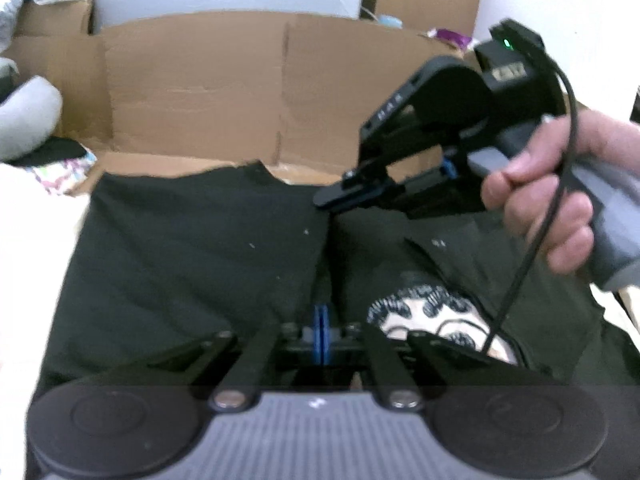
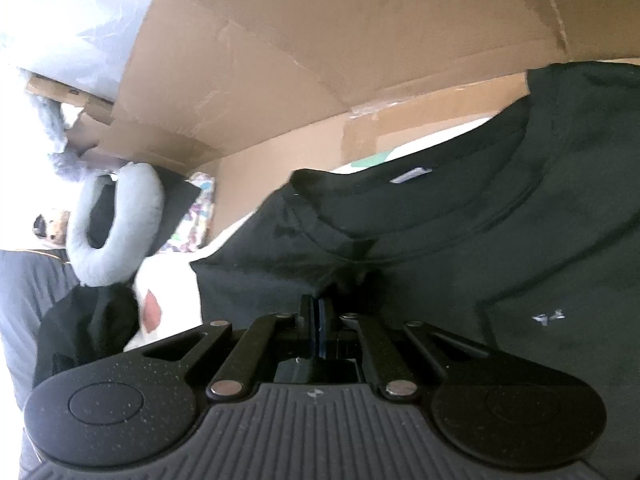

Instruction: Fold clothes

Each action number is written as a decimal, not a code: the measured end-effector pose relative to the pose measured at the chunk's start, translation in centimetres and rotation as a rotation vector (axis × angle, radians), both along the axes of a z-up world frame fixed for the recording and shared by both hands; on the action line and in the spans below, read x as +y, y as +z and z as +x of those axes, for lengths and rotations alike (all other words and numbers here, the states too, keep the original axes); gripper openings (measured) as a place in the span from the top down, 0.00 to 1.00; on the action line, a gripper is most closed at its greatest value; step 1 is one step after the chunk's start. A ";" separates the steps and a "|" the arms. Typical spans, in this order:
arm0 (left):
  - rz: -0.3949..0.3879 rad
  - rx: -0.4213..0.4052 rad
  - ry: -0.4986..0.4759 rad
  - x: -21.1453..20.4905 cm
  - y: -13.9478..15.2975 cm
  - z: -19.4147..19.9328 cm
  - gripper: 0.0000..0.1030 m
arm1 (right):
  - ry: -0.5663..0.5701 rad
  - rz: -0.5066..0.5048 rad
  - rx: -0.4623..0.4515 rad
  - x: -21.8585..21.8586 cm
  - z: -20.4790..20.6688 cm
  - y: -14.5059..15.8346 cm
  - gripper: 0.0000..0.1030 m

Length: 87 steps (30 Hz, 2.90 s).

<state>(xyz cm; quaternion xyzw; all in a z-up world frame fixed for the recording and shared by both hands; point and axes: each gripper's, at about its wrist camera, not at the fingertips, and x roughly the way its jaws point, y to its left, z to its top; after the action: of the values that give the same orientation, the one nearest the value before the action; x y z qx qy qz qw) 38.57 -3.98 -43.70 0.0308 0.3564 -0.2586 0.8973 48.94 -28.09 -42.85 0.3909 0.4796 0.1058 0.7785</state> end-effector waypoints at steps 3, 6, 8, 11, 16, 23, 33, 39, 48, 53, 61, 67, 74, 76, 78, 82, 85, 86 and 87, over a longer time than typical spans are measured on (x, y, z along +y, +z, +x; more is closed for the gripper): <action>0.011 0.014 -0.009 -0.3 -0.9 -0.2 0.98 | -0.026 -0.001 0.023 -0.7 -0.1 -0.7 0.96; 0.015 0.024 -0.011 -0.3 -1.4 -0.2 0.96 | -0.052 0.024 0.036 -1.2 -0.1 -1.4 0.74; 0.004 0.025 -0.015 -0.1 -1.1 -0.3 0.92 | -0.072 0.043 0.035 -1.4 -0.1 -1.7 0.57; -0.019 0.012 -0.010 0.6 -0.3 -0.9 0.87 | -0.085 0.049 0.035 -1.3 0.2 -2.1 0.57; -0.011 -0.023 0.032 2.2 0.5 -1.6 0.85 | -0.068 0.002 0.035 -0.6 1.1 -2.8 0.57; 0.011 -0.015 0.099 4.1 -0.2 -0.7 0.86 | -0.025 -0.058 0.024 0.2 2.2 -2.7 0.91; 0.081 0.064 0.089 5.9 -0.7 -1.4 0.85 | -0.055 -0.136 0.009 -1.2 2.0 -1.8 0.97; 0.077 0.042 0.121 8.0 2.0 0.4 0.84 | -0.022 -0.124 -0.019 -1.8 1.3 -0.5 0.88; 0.149 -0.077 0.138 8.8 4.0 7.3 0.82 | 0.017 -0.134 -0.063 -1.5 0.2 0.9 0.76; 0.239 -0.118 0.078 8.1 3.1 11.9 0.81 | 0.018 -0.167 -0.074 -2.6 -1.0 1.9 0.76; 0.248 -0.066 0.033 7.7 0.7 17.6 0.81 | -0.017 -0.288 -0.092 -6.3 -3.9 3.7 0.76; 0.274 -0.052 0.004 7.7 -1.2 19.5 0.83 | -0.112 -0.406 -0.044 -10.6 -7.0 3.6 0.76; 0.256 -0.081 0.029 8.2 0.4 19.8 0.79 | -0.225 -0.531 0.001 -15.3 -9.4 2.4 0.76; 0.249 -0.095 0.037 8.3 1.0 19.4 0.74 | -0.238 -0.555 -0.005 -16.2 -9.2 2.2 0.76; 0.238 -0.091 0.035 8.5 1.4 19.0 0.72 | -0.237 -0.588 -0.009 -16.7 -8.7 2.1 0.73; 0.212 -0.100 0.028 8.7 2.2 17.8 0.69 | -0.214 -0.644 -0.014 -17.0 -7.5 2.7 0.73; 0.184 -0.096 0.032 9.0 2.7 16.8 0.68 | -0.184 -0.665 -0.003 -17.0 -6.6 2.5 0.73; 0.173 -0.091 0.034 9.1 2.9 16.5 0.68 | -0.176 -0.678 0.002 -17.1 -6.3 2.3 0.74; 0.165 -0.086 0.033 9.1 3.1 16.2 0.68 | -0.172 -0.691 0.005 -17.2 -6.1 2.1 0.75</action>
<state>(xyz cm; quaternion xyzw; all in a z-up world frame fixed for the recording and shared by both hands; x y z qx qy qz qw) 54.79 5.16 -40.62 0.1100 0.3379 -0.2120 0.9104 42.85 -45.29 -40.72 0.1438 0.4543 -0.1298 0.8695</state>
